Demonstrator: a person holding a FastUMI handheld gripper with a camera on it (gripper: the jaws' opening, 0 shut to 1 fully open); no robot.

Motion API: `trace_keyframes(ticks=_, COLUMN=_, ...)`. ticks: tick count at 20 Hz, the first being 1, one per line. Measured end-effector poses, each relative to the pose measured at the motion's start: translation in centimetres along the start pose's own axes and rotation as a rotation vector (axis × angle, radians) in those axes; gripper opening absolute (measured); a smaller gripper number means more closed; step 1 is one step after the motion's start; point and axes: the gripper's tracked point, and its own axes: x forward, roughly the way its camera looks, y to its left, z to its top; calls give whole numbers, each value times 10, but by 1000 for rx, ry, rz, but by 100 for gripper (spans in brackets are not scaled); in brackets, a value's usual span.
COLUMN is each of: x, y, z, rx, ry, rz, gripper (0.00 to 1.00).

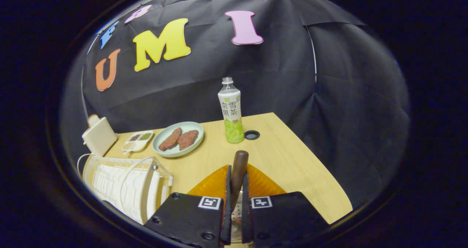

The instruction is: Take the plate from the dish rack, then take the spoon from the basket and place it into the plate.

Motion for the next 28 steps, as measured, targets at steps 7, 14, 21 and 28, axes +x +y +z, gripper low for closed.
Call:
trace_keyframes(ticks=7, x=-53, y=6, z=30, rx=9, ry=-185, rz=-41, gripper=14)
trace_keyframes(ticks=14, x=-144, y=41, z=51, rx=-38, ry=-306, rz=-44, gripper=14)
trace_keyframes(ticks=21, x=-227, y=98, z=8, rx=-99, ry=-388, rz=0, gripper=14)
trace_keyframes(ticks=28, x=-270, y=166, z=-93, rx=-153, ry=-357, rz=89, gripper=14)
